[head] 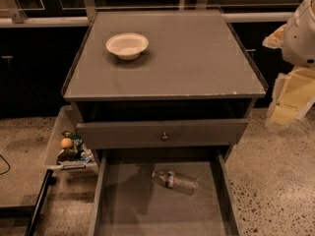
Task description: Pick water bottle from middle drawer and place on counter
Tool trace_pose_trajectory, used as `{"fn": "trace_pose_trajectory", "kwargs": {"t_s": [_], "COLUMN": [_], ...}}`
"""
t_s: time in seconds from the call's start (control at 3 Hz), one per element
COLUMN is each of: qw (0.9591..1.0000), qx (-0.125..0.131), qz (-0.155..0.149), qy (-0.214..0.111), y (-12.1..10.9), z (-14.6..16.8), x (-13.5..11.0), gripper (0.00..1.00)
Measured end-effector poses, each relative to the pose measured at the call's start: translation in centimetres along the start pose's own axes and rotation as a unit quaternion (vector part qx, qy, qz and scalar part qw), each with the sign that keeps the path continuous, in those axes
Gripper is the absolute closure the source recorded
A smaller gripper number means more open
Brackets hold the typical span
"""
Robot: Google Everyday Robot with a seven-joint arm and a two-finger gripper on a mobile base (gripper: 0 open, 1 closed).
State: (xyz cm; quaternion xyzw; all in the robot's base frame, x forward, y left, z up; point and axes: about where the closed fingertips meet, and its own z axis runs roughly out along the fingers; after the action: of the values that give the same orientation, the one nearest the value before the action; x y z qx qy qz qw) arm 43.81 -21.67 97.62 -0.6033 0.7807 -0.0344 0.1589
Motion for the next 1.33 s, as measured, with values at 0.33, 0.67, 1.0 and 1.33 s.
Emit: {"fn": "trace_pose_trajectory", "kwargs": {"t_s": [0.33,0.67,1.0,1.33], "qw": [1.0000,1.0000,0.9999,0.9997], "qx": [0.000,-0.005,-0.014,-0.024], "qz": [0.000,0.002,0.001,-0.007], "qy": [0.000,0.001,0.005,0.002], "y": [0.0,0.4,1.3,3.1], "z": [0.0,1.6,4.9,10.1], "x": [0.0,0.2,0.8,2.1], "gripper": [0.00,0.00,0.00,0.00]}}
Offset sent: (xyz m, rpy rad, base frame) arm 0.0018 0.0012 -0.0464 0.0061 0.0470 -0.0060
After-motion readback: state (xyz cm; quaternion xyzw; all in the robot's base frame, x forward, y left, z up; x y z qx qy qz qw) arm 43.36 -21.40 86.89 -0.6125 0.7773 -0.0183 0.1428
